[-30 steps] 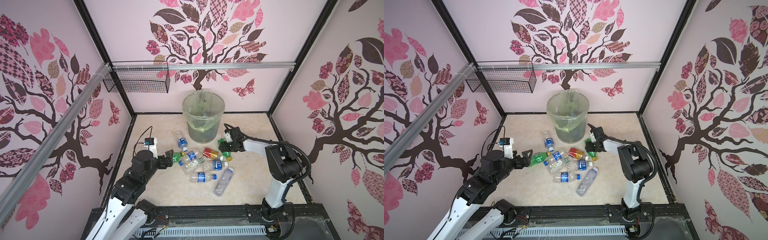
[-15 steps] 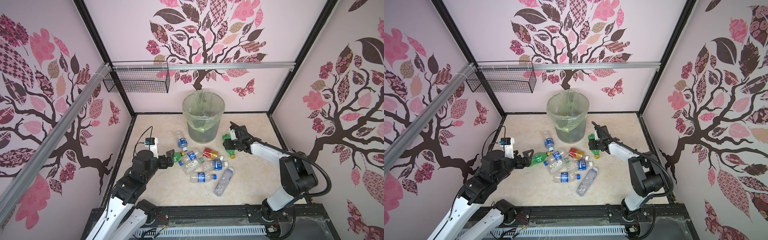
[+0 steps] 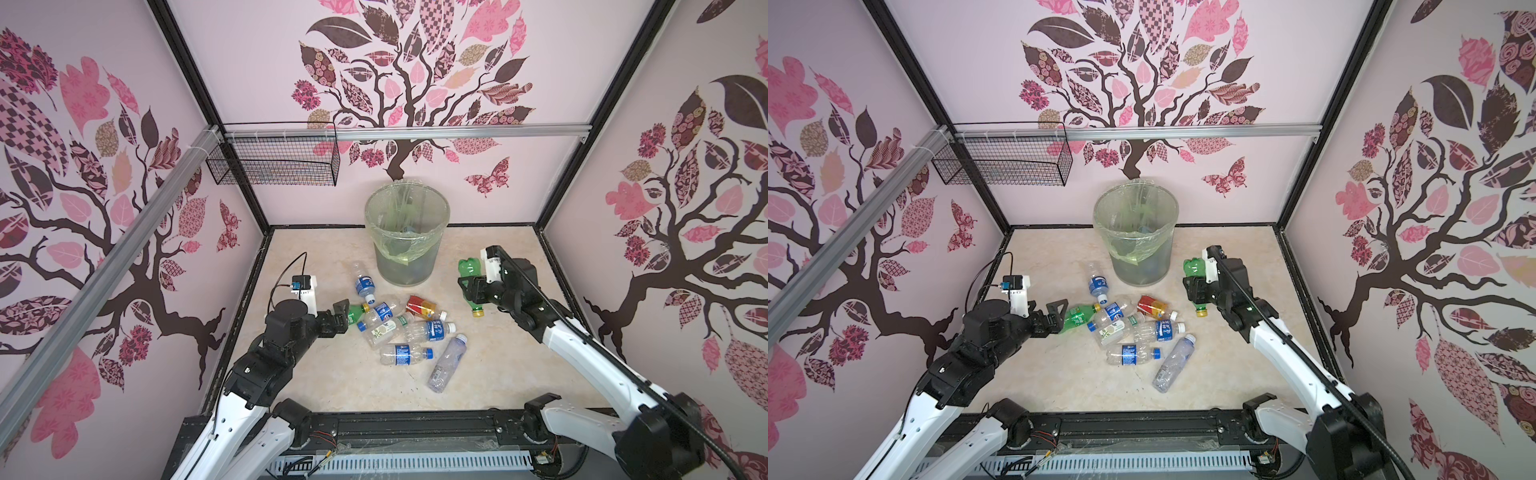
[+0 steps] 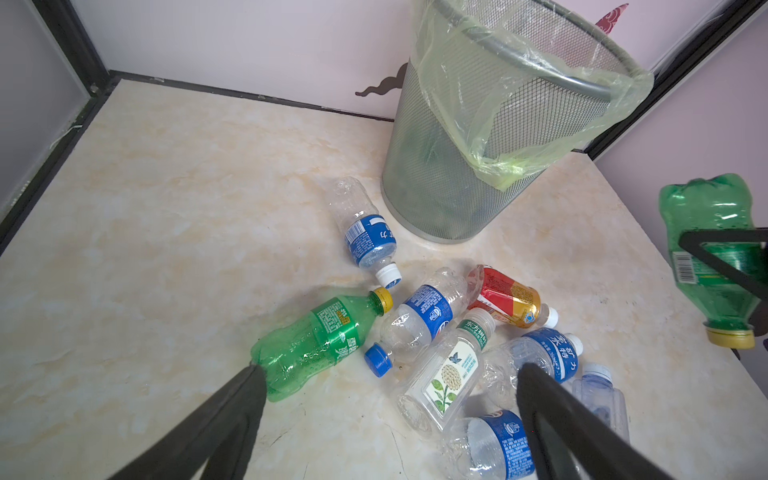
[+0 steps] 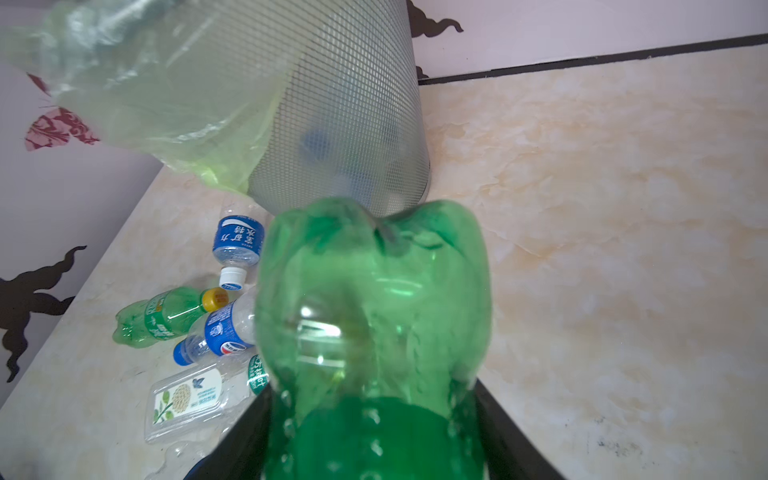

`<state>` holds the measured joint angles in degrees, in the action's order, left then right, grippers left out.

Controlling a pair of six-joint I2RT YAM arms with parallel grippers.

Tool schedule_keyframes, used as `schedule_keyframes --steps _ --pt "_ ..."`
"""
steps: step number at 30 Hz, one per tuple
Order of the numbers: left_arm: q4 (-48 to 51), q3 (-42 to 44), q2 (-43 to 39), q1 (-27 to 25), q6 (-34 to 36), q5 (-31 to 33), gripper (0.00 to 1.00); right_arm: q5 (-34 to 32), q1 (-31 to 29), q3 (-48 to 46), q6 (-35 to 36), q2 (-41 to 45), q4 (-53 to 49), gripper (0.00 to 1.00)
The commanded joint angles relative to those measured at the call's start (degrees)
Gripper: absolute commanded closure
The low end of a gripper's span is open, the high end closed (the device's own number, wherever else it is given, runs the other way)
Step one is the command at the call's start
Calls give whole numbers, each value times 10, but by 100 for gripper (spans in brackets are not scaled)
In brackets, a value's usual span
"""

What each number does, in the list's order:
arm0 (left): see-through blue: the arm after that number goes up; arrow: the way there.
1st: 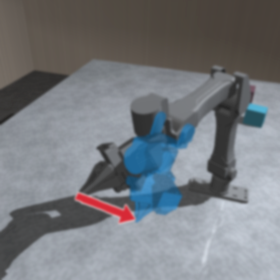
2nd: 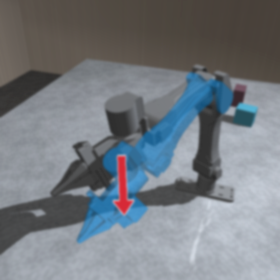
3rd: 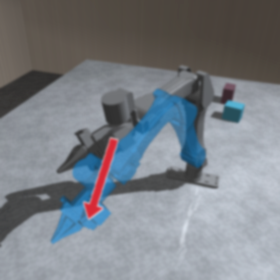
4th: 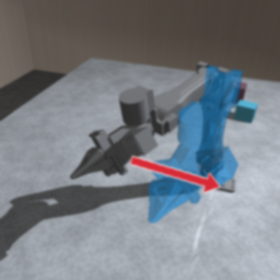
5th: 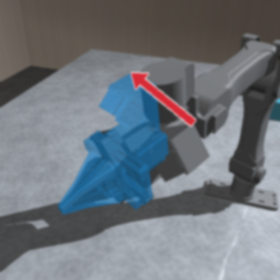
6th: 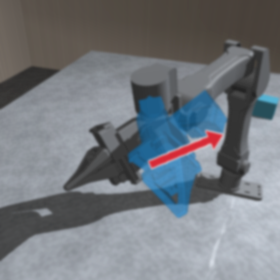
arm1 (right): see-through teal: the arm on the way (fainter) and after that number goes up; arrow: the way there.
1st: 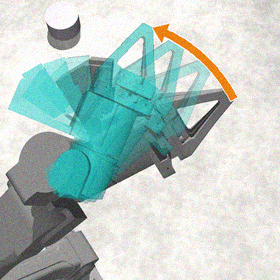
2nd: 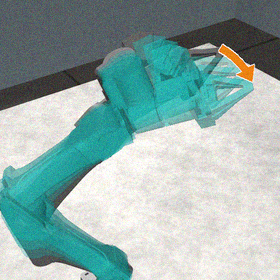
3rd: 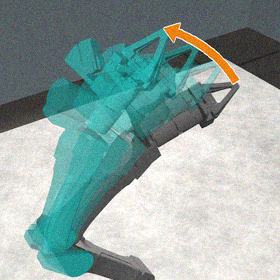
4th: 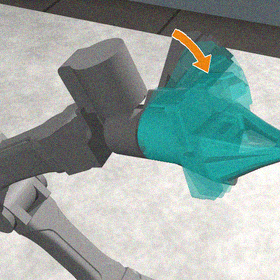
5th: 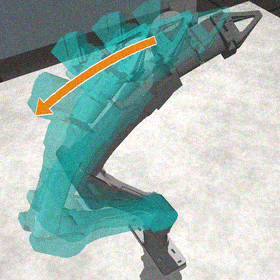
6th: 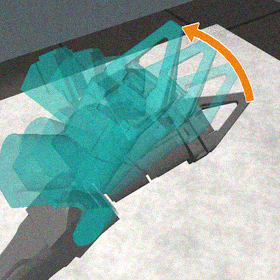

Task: Throw the plastic bottles in the bin
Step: 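Lift the green bottle, carry it over the wastebasket, open the right gripper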

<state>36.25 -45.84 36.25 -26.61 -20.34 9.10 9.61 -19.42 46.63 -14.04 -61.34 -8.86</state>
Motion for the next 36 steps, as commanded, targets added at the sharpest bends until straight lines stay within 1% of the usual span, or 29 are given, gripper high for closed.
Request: schedule_keyframes --steps 1,5,8,18,25,29,31,33,36 --pt "6 2 -4 2 14 11 2 30 -2 -9 -13 68 4 39" --pt "7 4 -5 2 14 13 2 41 -1 -23 -25 130 11 40" --pt "5 4 -3 2 14 13 2 41 -2 -28 -22 157 11 40" --pt "5 5 2 2 9 13 2 28 -1 -46 -14 200 5 40" --pt "4 7 5 2 9 13 2 25 -2 -51 -13 208 17 39" --pt "4 6 7 2 9 13 2 32 -2 -42 -19 196 40 40" --pt "4 5 8 2 8 13 2 39 -2 -22 -21 172 57 40" --pt "3 5 8 2 8 13 2 59 -1 15 -18 129 78 40" --pt "-2 7 8 2 6 11 2 109 -1 90 -6 23 155 38"
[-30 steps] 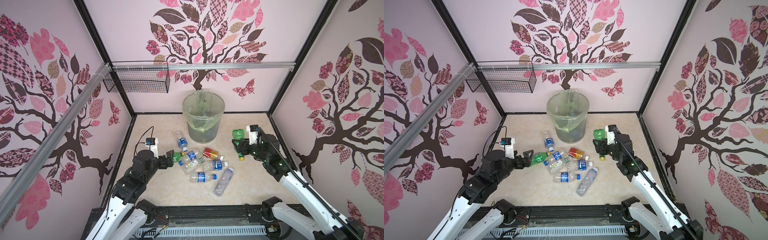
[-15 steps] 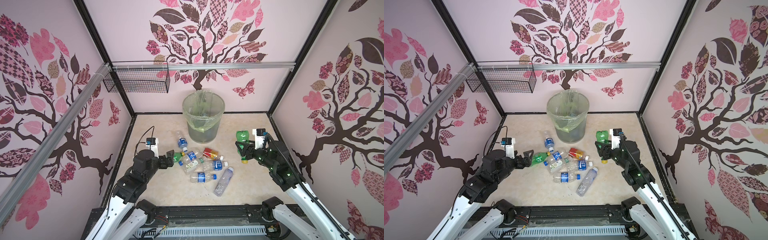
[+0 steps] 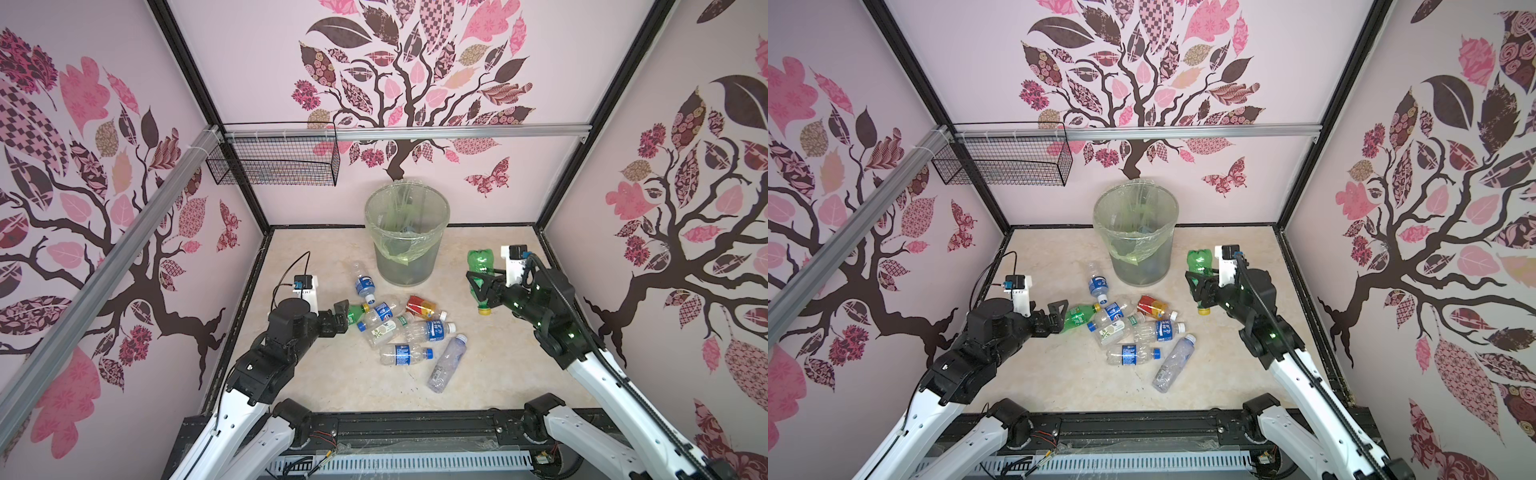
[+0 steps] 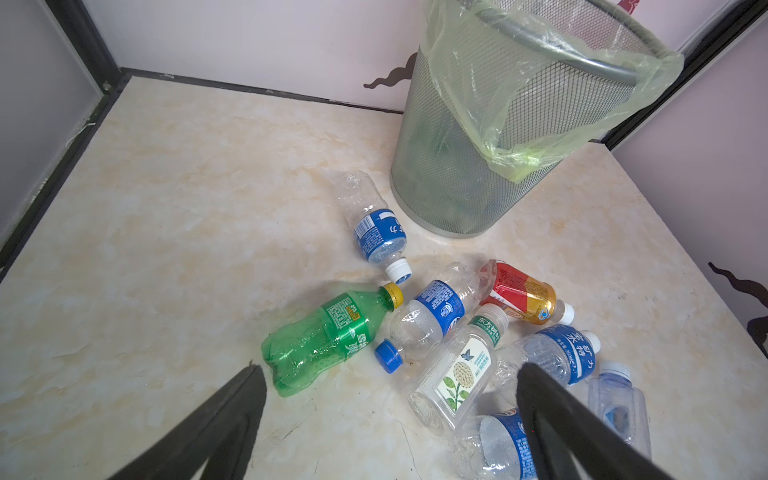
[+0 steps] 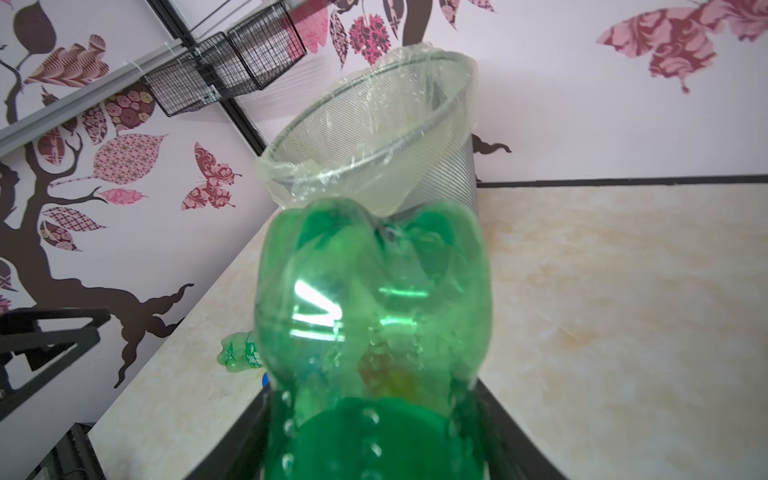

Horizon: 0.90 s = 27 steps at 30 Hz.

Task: Throw the plastic bottles in the bin
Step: 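Lift the green bottle, carry it over the wastebasket, open the right gripper, then withdraw the right gripper while the left gripper lowers onto the yellow-cap green Sprite bottle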

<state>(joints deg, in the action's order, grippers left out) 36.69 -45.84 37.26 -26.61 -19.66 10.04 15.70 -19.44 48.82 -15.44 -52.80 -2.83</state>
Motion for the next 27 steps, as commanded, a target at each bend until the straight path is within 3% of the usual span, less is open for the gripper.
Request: schedule_keyframes --steps 1,6,8,11,13,19,22,27 --pt "-10 7 0 2 0 0 2 60 -1 114 7 -112 107 38" --pt "-4 -16 22 2 15 -2 2 108 -1 390 -9 -381 105 34" --pt "2 -29 34 2 25 -1 2 125 -2 521 -9 -479 49 23" --pt "16 -50 48 2 36 5 2 140 -1 622 4 -550 -12 9" --pt "24 -59 53 2 46 8 2 128 -2 609 17 -537 -17 6" --pt "37 -78 84 2 99 25 2 74 1 418 55 -379 32 0" --pt "43 -92 124 3 168 35 2 62 1 331 62 -294 51 0" --pt "64 -138 216 3 219 79 2 29 2 224 66 -188 39 0"
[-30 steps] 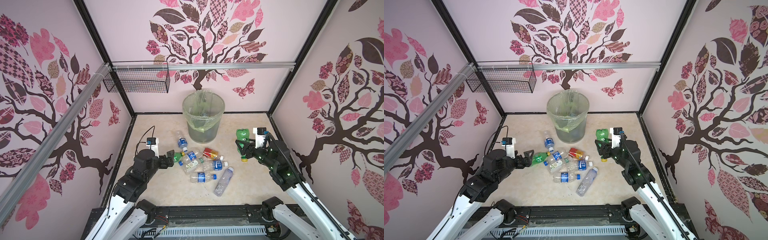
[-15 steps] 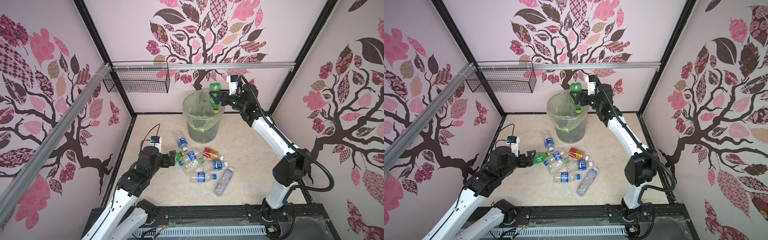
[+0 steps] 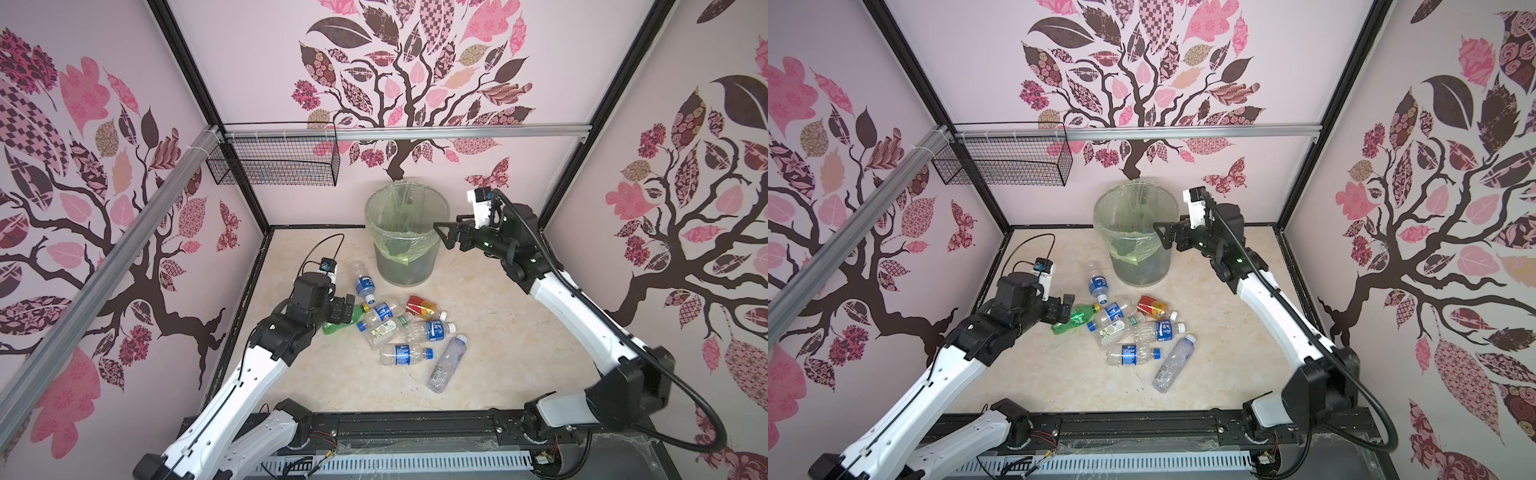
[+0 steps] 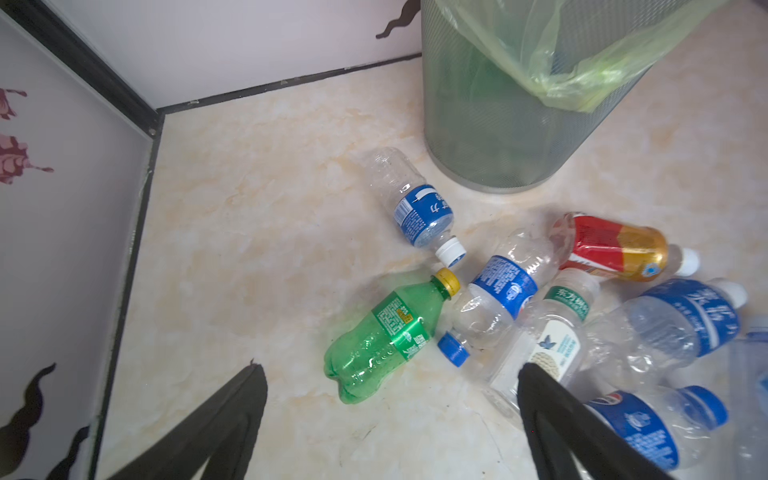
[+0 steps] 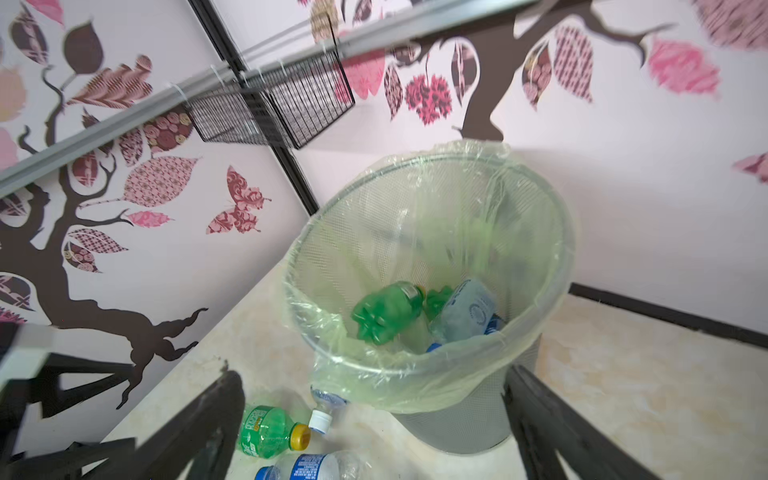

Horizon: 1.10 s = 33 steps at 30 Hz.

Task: Throw the plastic bottles in the bin
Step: 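Withdraw the right gripper while the left gripper lowers onto the yellow-cap green Sprite bottle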

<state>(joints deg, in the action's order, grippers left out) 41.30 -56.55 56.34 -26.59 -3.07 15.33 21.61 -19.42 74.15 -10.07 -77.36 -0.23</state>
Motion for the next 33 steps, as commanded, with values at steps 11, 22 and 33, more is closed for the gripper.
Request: schedule_keyframes --steps 11,22,33 --pt "9 -29 166 9 116 0 2 -127 3 -275 -18 234 2 0" --pt "20 -42 265 44 114 -71 2 -139 3 -330 -34 273 5 0" --pt "36 -60 345 50 109 -43 5 -144 3 -334 -33 294 1 0"
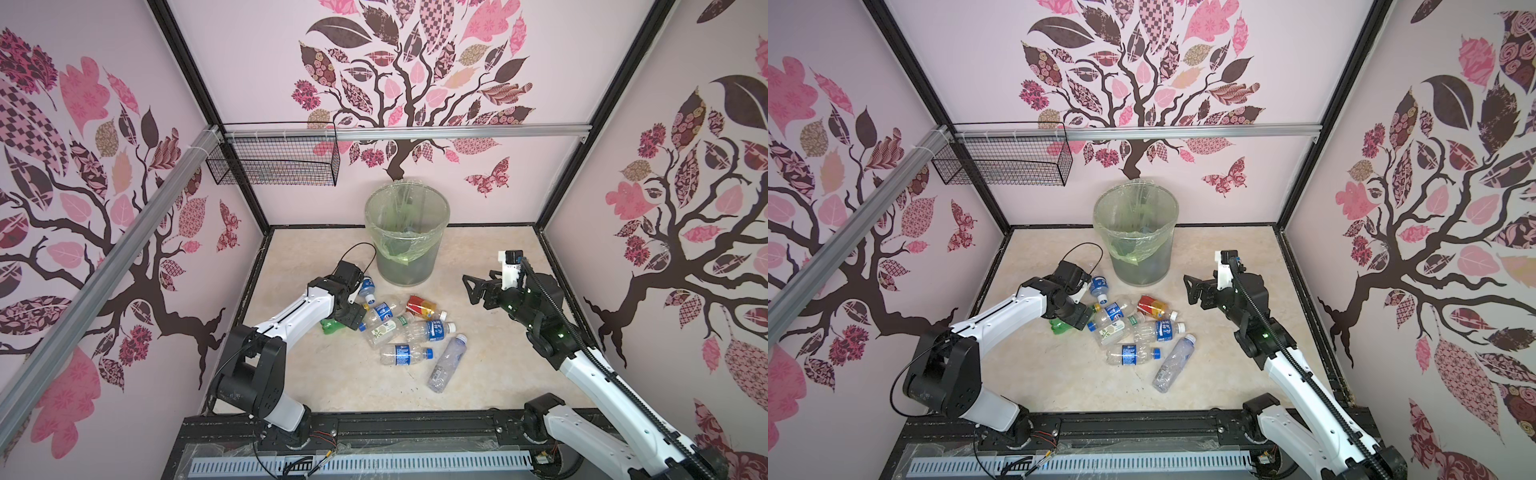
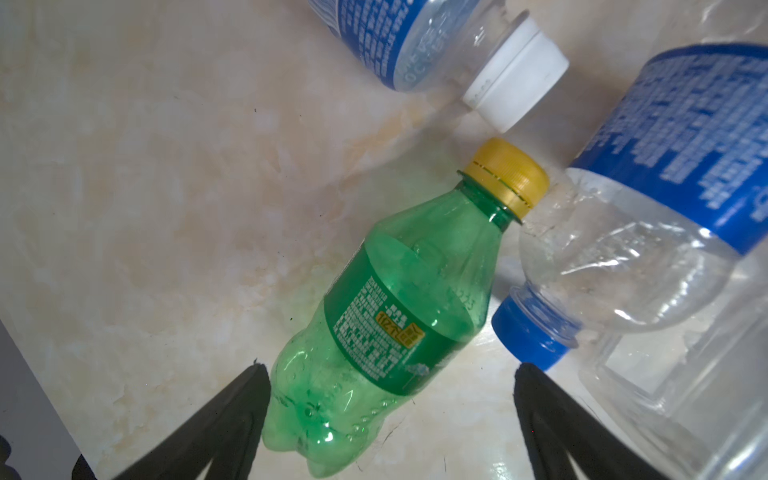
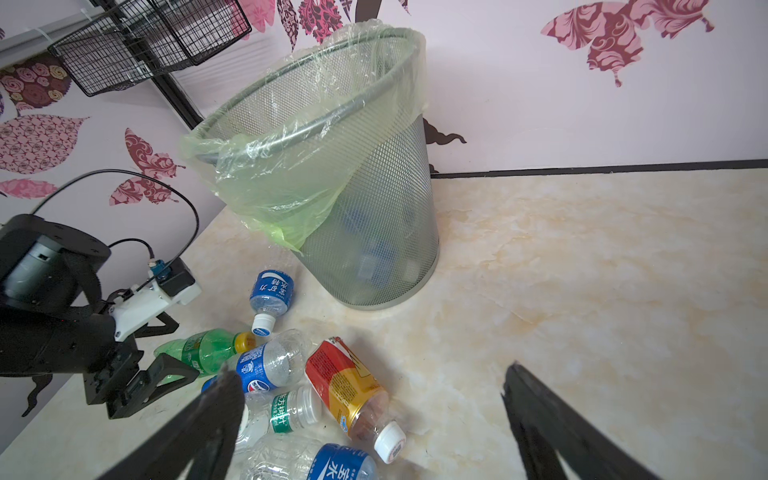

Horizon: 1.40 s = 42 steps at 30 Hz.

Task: Throw the plastic bottles in the bin
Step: 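Withdraw the right gripper while the left gripper lowers onto the yellow-cap green Sprite bottle, then close the left gripper on the green bottle and lift it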

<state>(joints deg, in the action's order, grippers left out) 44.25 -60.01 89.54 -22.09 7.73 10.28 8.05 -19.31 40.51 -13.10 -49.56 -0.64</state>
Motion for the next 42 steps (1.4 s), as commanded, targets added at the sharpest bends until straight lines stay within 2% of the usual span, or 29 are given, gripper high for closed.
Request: schedule_keyframes --steps 1,9,26,34,42 --pt "8 -30 20 6 1 7 6 -8 2 1 -3 19 6 0" --pt "36 -58 81 8 -20 11 13 -6 2 -3 -4 24 10 0" --pt "65 -73 136 8 -45 -27 30 -10 2 -5 -4 44 6 0" --pt "65 -68 111 8 -49 -25 45 -9 2 -8 -6 55 3 0" --pt "65 -58 42 8 -65 -15 46 -1 2 -1 -7 55 -2 0"
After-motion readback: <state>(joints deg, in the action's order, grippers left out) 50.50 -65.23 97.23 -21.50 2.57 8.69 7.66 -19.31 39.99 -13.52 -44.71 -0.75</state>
